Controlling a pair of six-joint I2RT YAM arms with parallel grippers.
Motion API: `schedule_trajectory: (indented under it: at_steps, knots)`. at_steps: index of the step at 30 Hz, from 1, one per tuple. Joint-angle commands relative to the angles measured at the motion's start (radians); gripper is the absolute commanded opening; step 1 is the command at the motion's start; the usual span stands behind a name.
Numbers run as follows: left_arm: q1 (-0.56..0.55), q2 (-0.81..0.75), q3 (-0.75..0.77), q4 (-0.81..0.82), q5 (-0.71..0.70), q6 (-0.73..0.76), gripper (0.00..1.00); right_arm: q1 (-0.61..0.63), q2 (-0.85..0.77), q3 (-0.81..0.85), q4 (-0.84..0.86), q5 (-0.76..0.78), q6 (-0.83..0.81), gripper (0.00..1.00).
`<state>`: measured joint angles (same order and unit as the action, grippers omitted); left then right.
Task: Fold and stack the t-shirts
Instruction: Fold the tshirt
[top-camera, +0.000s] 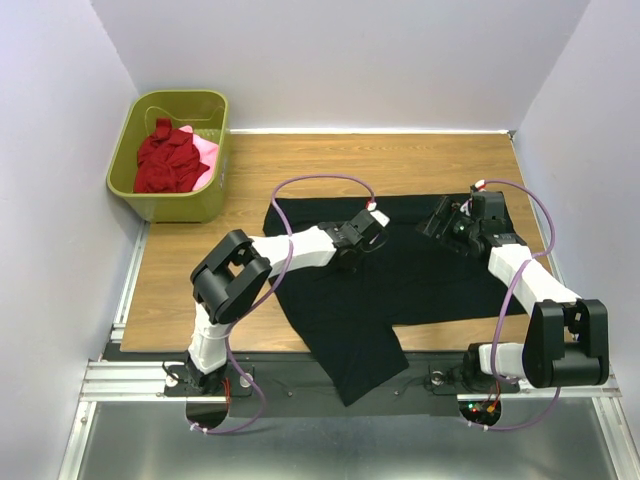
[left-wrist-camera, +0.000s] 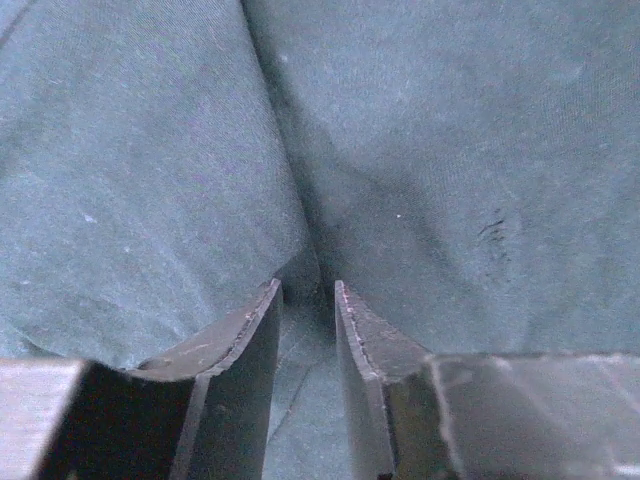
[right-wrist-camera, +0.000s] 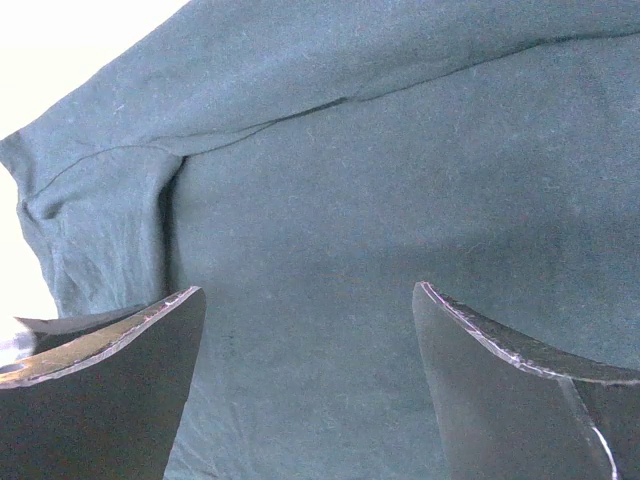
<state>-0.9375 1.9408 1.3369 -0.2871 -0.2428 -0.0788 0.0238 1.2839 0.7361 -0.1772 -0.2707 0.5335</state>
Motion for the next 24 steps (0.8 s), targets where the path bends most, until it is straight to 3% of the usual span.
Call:
schedule_trajectory:
  at_steps: [1, 6, 9, 11, 16, 24]
  knots:
    - [0.000, 0.003, 0.044, -0.027, -0.027, 0.024, 0.36, -0.001, -0.020, -0.006, 0.028, 0.014, 0.011, 0.90]
    - [0.000, 0.018, 0.048, -0.037, -0.032, 0.024, 0.30, -0.001, -0.020, -0.010, 0.028, 0.021, 0.013, 0.90]
    - [0.000, 0.021, 0.059, -0.044, -0.041, 0.024, 0.06, -0.001, -0.017, -0.010, 0.028, 0.019, 0.013, 0.90]
    - [0.000, 0.018, 0.068, -0.050, -0.049, 0.024, 0.00, -0.001, -0.015, -0.010, 0.028, 0.019, 0.014, 0.90]
    - [0.000, -0.011, 0.096, -0.090, -0.026, 0.024, 0.00, -0.002, -0.014, -0.007, 0.028, 0.008, 0.016, 0.90]
    - [0.000, -0.029, 0.212, -0.268, 0.135, -0.027, 0.00, 0.001, -0.020, 0.002, 0.028, -0.010, 0.014, 0.90]
